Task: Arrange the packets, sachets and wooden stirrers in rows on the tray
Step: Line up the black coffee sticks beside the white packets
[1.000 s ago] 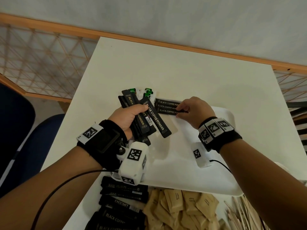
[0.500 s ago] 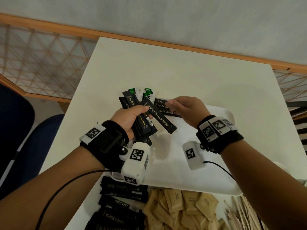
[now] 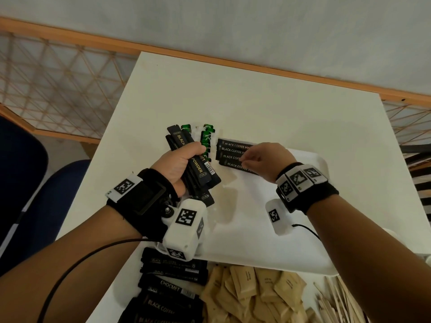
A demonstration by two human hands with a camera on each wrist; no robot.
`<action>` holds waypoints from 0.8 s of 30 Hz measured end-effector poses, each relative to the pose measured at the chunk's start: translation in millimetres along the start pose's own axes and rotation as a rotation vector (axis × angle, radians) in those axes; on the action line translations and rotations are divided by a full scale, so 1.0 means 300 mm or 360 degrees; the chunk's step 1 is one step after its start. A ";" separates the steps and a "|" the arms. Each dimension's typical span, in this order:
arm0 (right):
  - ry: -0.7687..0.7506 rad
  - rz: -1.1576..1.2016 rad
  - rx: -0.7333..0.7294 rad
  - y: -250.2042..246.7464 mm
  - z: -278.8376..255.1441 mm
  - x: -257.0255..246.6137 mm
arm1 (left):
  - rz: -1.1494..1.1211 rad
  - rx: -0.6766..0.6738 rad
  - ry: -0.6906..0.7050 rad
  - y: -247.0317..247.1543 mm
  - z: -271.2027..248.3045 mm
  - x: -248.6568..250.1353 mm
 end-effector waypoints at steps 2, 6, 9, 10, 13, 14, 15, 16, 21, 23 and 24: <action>-0.0013 -0.0058 -0.0007 0.005 0.010 -0.027 | 0.0013 -0.0011 -0.0031 0.011 -0.007 -0.002; -0.0035 -0.0212 -0.0004 0.005 0.036 -0.057 | -0.0011 0.0027 -0.0050 0.005 -0.011 -0.003; -0.0025 -0.0214 0.0034 0.000 0.051 -0.052 | -0.0019 0.0046 -0.0047 -0.007 -0.007 -0.007; -0.0025 -0.0184 0.0047 0.000 0.055 -0.050 | -0.0018 0.0048 -0.0047 -0.011 -0.005 -0.009; -0.0013 -0.0049 0.0106 -0.004 0.060 -0.019 | -0.0016 0.0057 -0.0040 -0.017 0.002 -0.014; -0.0004 0.0006 0.0141 -0.013 0.055 -0.001 | -0.0019 0.0054 -0.0035 -0.016 0.003 -0.015; 0.0017 0.0055 0.0183 -0.021 0.047 0.023 | -0.0021 0.0051 -0.0030 -0.015 0.006 -0.016; 0.0049 0.0110 0.0226 -0.032 0.033 0.049 | -0.0021 0.0048 -0.0027 -0.013 0.008 -0.018; 0.0440 0.0697 0.0267 -0.011 -0.031 0.216 | -0.0015 0.0025 -0.0030 -0.004 0.018 -0.028; 0.0470 0.0822 0.0270 0.003 -0.030 0.228 | -0.0003 0.0010 -0.0015 0.001 0.023 -0.031; 0.0460 0.0846 0.0278 0.004 -0.024 0.223 | 0.0003 -0.0003 -0.0006 0.005 0.025 -0.032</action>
Point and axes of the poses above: each hand's wrist, its own z-axis towards the middle knuckle, its own y-axis out of the palm, x = y × z, the point moved 9 cm from there along z, towards the middle knuckle, and after that the axes turned 5 degrees about -x, right-handed, at the moved point
